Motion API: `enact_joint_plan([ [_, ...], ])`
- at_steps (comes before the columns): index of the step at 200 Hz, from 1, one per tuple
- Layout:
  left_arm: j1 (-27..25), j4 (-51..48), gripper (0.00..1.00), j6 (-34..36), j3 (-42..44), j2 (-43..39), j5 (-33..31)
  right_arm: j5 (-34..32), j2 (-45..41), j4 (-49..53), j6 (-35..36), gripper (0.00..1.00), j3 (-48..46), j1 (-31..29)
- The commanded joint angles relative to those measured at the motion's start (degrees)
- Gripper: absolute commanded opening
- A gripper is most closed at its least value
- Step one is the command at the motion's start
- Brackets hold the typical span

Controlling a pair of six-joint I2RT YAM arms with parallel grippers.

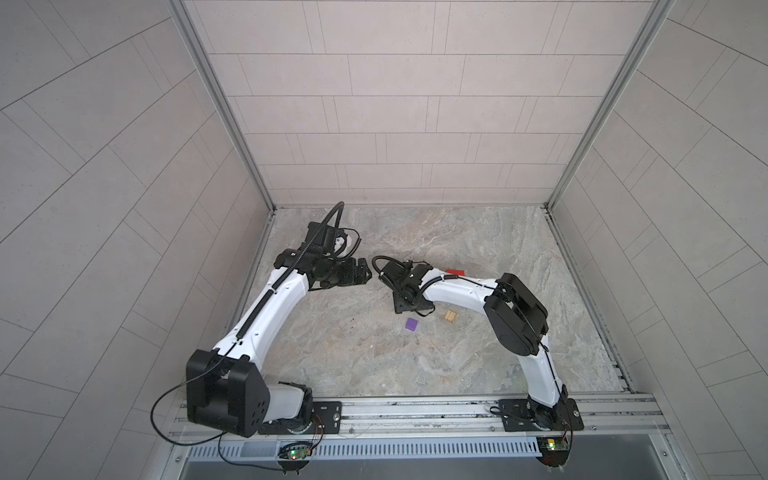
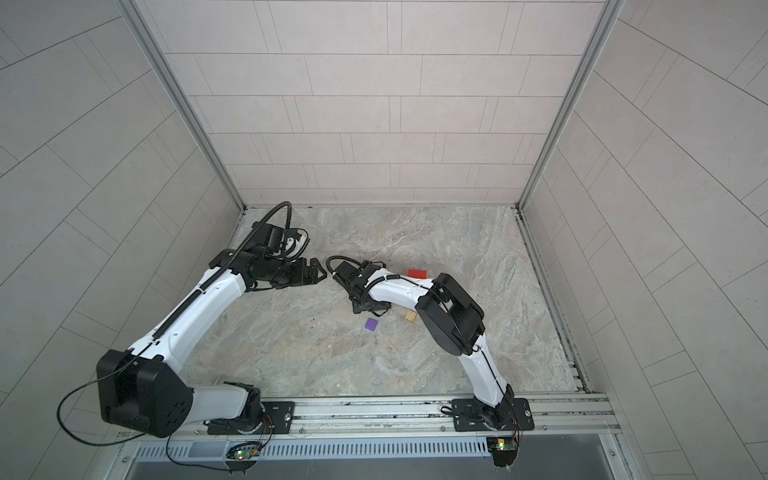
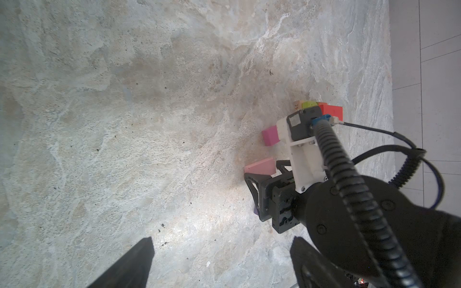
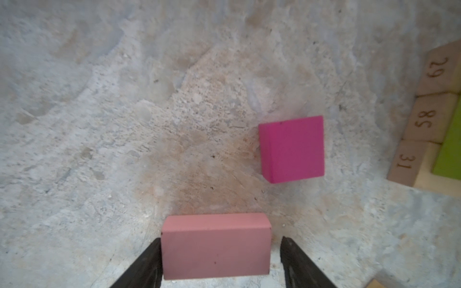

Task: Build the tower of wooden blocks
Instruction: 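Lift the pink block with the right gripper and carry it toward the stack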

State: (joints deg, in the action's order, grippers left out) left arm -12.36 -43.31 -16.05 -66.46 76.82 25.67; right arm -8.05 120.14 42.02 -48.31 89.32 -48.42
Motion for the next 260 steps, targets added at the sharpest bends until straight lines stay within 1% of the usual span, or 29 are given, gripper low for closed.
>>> enact_joint_plan([
  [1, 0.32, 0.20, 0.92, -0.12, 0.71, 0.11, 0.28, 0.05, 0.43, 0.75, 0.06, 0.72, 1.12, 0.31],
  [38, 0.26, 0.25, 0.92, -0.12, 0.72, 0.18, 0.39, 0.63, 0.98, 0.30, 0.00, 0.67, 1.01, 0.44],
  [82, 0.31, 0.24, 0.92, -0.07, 0.72, 0.18, 0.43, 0.61, 0.98, 0.33, 0.07, 0.65, 0.81, 0.48],
  [105, 0.29, 0.20, 0.92, -0.08, 0.72, 0.17, 0.35, 0.67, 0.67, 0.13, 0.06, 0.59, 0.51, 0.70],
  [124, 0.27, 0.19, 0.92, -0.06, 0.72, 0.07, 0.24, 0.88, 0.05, 0.14, 0.28, 0.56, -0.05, 1.13],
  [155, 0.32, 0.16, 0.92, 0.00, 0.72, 0.04, 0.34, 0.25, -3.03, 0.46, 0.80, 0.53, -1.72, 2.24],
  [187, 0.32, 0.16, 0.92, 0.01, 0.75, 0.36, 1.18, 1.24, -6.34, 2.11, 1.81, 0.52, -2.96, 4.23],
  [260, 0.32, 0.16, 0.92, 0.15, 0.73, 0.21, 1.57, 0.33, -15.60, 9.07, 4.52, 0.52, -2.58, 8.49],
])
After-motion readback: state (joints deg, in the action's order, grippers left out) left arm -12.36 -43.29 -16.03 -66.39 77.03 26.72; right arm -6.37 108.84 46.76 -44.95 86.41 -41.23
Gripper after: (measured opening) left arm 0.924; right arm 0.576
